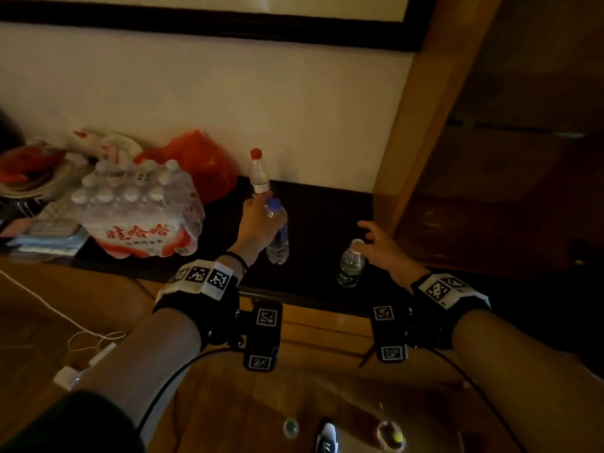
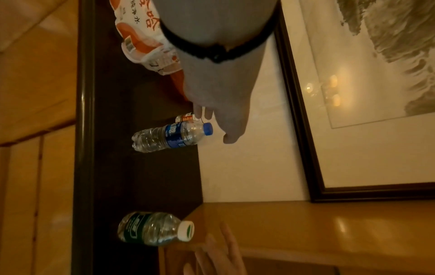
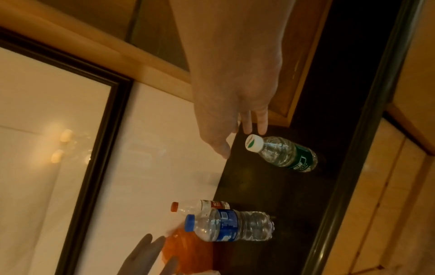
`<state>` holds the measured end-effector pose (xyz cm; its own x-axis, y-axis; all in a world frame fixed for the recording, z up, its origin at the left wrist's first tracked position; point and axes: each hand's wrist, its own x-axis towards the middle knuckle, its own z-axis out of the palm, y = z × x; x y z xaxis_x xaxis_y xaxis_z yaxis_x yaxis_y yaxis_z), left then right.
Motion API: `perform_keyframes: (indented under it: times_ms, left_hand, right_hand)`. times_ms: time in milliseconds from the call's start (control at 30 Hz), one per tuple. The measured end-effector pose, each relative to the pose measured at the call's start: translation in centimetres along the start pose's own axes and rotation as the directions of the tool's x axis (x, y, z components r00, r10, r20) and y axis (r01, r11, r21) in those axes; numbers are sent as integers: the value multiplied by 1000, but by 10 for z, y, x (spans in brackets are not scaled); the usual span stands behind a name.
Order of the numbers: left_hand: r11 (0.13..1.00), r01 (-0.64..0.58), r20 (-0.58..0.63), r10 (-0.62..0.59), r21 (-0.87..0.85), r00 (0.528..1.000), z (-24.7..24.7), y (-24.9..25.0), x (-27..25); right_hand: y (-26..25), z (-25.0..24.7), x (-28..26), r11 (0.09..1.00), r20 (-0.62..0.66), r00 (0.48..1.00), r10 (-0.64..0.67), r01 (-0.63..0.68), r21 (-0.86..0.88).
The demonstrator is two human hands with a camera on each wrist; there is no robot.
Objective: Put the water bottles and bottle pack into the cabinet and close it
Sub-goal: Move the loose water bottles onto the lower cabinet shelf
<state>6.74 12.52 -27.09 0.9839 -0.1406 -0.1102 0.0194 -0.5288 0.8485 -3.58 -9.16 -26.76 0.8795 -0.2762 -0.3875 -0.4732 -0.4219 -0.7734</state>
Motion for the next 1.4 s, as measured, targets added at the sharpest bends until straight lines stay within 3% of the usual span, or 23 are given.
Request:
perform_keyframes:
  times_ms: [233, 333, 600, 833, 967, 1200, 1400]
  left_hand:
    - [978, 56, 44, -66, 200, 997, 19, -5, 51]
    - [963, 102, 61, -120, 249, 991, 28, -12, 63]
    - [941, 84, 8, -92, 329, 996, 30, -25, 82]
    - [918, -60, 4, 64, 391, 998, 21, -33, 72]
    - [933, -78, 8, 80, 352, 997, 15, -39, 58]
    - [932, -158, 185, 101, 327, 978, 7, -35, 32]
    - [880, -364, 474, 191, 305, 860, 30, 4, 10]
  right_hand:
    - [21, -8, 74, 966, 140, 981, 134, -98, -241]
    - [29, -8, 90, 965, 208, 966, 151, -99, -241]
    - [36, -12, 92, 973, 285, 945, 158, -100, -207]
    - [43, 7, 76, 988, 142, 988, 67, -46, -148]
    - [47, 26, 57, 994, 20, 998, 55, -53, -97]
    - [49, 35, 18, 997, -146, 987, 62, -69, -46]
    - [53, 10, -15, 994, -105, 989, 104, -108, -33]
